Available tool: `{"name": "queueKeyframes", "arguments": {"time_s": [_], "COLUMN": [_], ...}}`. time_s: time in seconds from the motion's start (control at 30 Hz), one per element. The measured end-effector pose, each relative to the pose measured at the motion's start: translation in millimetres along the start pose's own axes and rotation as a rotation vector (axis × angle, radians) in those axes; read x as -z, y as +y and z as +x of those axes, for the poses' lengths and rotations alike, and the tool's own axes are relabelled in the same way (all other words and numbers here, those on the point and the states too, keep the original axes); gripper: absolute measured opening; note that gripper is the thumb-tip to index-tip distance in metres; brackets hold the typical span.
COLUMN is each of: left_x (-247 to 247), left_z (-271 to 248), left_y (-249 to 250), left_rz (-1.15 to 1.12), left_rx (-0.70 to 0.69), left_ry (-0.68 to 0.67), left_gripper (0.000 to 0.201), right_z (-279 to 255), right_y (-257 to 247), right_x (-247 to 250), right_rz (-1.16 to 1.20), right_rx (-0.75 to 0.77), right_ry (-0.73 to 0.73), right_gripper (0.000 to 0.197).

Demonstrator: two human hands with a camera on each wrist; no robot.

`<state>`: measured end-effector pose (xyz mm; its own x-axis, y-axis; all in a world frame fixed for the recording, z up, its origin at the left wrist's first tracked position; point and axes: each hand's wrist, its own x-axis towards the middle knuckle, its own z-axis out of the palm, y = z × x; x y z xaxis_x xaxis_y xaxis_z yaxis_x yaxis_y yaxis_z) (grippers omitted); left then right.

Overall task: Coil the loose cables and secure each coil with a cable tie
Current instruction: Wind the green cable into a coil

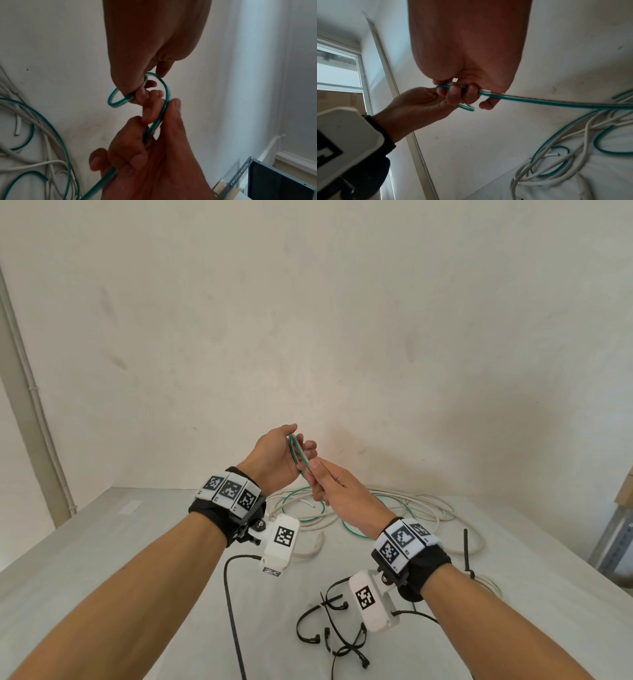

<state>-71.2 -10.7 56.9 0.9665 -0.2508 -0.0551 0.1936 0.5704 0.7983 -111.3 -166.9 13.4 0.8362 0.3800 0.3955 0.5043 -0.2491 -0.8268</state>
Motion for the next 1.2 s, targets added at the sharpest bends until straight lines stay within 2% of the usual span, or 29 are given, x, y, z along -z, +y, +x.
{"name": "queueKeyframes", "arguments": {"time_s": [0.33, 0.53, 0.67, 0.77, 0.93, 1.0, 1.1, 1.17, 1.2], "left_x": [3, 6, 3, 0, -1, -2, -6, -9, -11], "left_z": [1, -4, -8, -12, -17, -21, -28, -31, -32], "left_y": [9, 16, 15, 16, 17, 21, 23, 21, 20], "left_rz": [-0.041, -0.037, -0.122, -0.163, 0.018, 0.115, 0.251, 0.309, 0.331], "left_rx": [-0.048, 0.037, 0.030, 0.028, 0.022, 0.022, 0.054, 0.090, 0.106], "left_ry": [0.064, 0.032, -0.011, -0.031, -0.023, -0.031, -0.077, -0.114, -0.129], "left_gripper": [0.034, 0.036, 0.042, 0.038, 0.035, 0.036, 0.037, 0.037, 0.037], "right_z": [-7, -3, 1, 1, 1, 3, 5, 4, 4], "right_y": [15, 26, 35, 39, 39, 46, 45, 32, 26], "right_x": [-3, 10, 23, 26, 33, 40, 50, 54, 55], "right_rz": [-0.124, -0.206, -0.311, -0.388, -0.559, -0.690, -0.989, -1.002, -0.934], "right_rx": [-0.020, -0.022, -0.042, -0.059, -0.004, 0.056, 0.082, 0.019, -0.011], "right_ry": [-0.133, -0.137, -0.106, -0.133, -0.162, -0.132, 0.016, 0.096, 0.105], "right_gripper": [0.041, 0.046, 0.047, 0.047, 0.029, 0.026, 0.030, 0.030, 0.028]}}
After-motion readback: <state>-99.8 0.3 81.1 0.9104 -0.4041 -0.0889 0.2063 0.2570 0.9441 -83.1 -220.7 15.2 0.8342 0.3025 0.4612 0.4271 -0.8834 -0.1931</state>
